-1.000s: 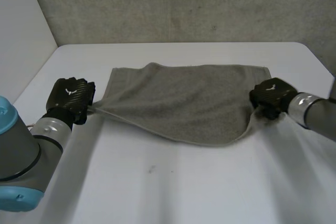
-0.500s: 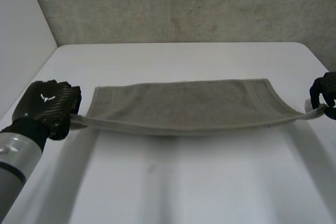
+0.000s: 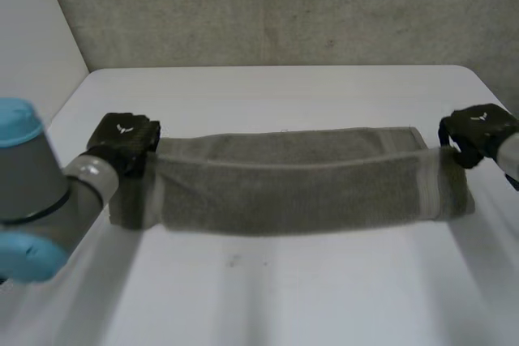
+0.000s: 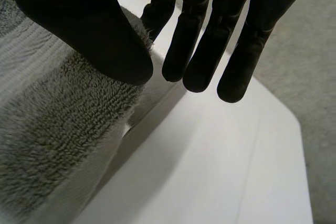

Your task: Fold the towel.

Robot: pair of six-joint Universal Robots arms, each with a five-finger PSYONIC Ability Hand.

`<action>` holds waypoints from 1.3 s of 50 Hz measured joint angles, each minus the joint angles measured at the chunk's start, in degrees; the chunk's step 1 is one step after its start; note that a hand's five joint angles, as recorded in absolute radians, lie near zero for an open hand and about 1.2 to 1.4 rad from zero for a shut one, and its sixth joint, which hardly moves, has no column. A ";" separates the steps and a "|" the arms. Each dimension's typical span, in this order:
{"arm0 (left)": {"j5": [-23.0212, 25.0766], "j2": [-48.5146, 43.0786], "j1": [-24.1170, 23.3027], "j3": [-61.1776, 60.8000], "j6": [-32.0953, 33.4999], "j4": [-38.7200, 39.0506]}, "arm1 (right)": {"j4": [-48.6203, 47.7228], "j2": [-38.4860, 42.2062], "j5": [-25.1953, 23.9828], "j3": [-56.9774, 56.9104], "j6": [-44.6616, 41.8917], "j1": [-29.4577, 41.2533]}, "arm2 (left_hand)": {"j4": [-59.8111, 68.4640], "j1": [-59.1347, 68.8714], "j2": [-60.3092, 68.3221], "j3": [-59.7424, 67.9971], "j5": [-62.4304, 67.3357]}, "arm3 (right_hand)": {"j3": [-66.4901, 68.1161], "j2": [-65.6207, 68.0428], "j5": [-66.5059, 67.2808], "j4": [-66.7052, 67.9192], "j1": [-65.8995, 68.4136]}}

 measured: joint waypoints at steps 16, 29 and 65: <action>-0.57 -25.71 -0.82 33.00 -0.15 -1.44 | -16.66 19.13 7.98 -20.25 7.05 6.88 | 0.00 0.00 0.00 0.00 0.00 | 0.00 0.00 0.05 0.00 0.00; -0.95 -31.65 -1.74 39.71 -0.15 -2.56 | -17.31 26.23 11.56 -27.86 5.80 9.66 | -59.46 -56.87 -59.56 -59.42 -57.15 | -55.36 -54.54 -52.20 -54.70 -64.77; 0.12 7.83 -1.46 -6.65 -6.91 2.96 | -7.82 -4.39 3.37 11.39 3.87 3.80 | -60.20 -57.62 -60.35 -60.10 -57.54 | -43.82 -44.32 -43.33 -44.11 -49.86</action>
